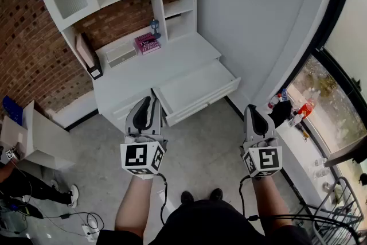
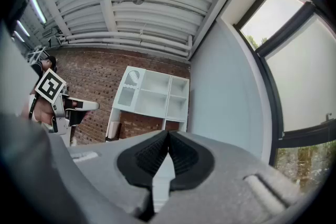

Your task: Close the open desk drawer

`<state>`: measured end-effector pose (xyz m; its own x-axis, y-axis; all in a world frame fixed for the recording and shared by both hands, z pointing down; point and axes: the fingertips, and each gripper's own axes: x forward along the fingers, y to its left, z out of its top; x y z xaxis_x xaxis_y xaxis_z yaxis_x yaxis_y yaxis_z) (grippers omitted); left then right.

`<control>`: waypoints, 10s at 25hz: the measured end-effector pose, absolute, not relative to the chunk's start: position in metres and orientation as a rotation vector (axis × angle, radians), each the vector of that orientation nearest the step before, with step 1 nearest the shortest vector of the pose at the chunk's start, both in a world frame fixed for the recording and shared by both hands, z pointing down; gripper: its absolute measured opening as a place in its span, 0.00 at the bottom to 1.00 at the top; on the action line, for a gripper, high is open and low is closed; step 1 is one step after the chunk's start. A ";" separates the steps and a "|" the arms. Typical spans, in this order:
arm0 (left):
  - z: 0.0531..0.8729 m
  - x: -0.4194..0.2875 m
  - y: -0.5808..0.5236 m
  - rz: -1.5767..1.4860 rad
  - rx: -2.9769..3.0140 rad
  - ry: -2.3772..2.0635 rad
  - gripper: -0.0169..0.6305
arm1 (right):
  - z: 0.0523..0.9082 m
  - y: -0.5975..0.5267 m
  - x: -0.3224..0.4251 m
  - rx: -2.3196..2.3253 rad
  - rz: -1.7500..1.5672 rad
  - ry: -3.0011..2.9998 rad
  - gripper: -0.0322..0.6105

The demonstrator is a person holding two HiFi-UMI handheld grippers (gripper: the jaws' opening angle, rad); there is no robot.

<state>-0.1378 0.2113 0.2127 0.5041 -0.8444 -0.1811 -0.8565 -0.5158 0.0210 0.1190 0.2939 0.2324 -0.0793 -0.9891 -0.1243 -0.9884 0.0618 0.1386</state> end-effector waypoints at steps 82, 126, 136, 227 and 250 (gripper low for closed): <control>0.577 -0.112 -0.096 -0.802 -3.008 1.523 0.46 | 0.758 -0.041 0.134 1.361 0.610 -1.926 0.34; 0.598 -0.136 -0.119 -0.777 -2.888 1.982 0.46 | 0.801 -0.160 0.112 1.299 0.664 -1.967 0.27; 0.600 -0.139 -0.134 -0.782 -2.888 1.985 0.46 | 0.802 -0.191 0.103 1.283 0.628 -1.973 0.27; 0.197 -0.106 -0.215 0.271 -2.539 1.559 0.46 | 0.180 -0.215 0.089 1.867 -0.529 -2.644 0.29; 0.211 -0.111 -0.221 0.223 -2.560 1.579 0.46 | 0.191 -0.221 0.077 1.824 -0.446 -2.682 0.27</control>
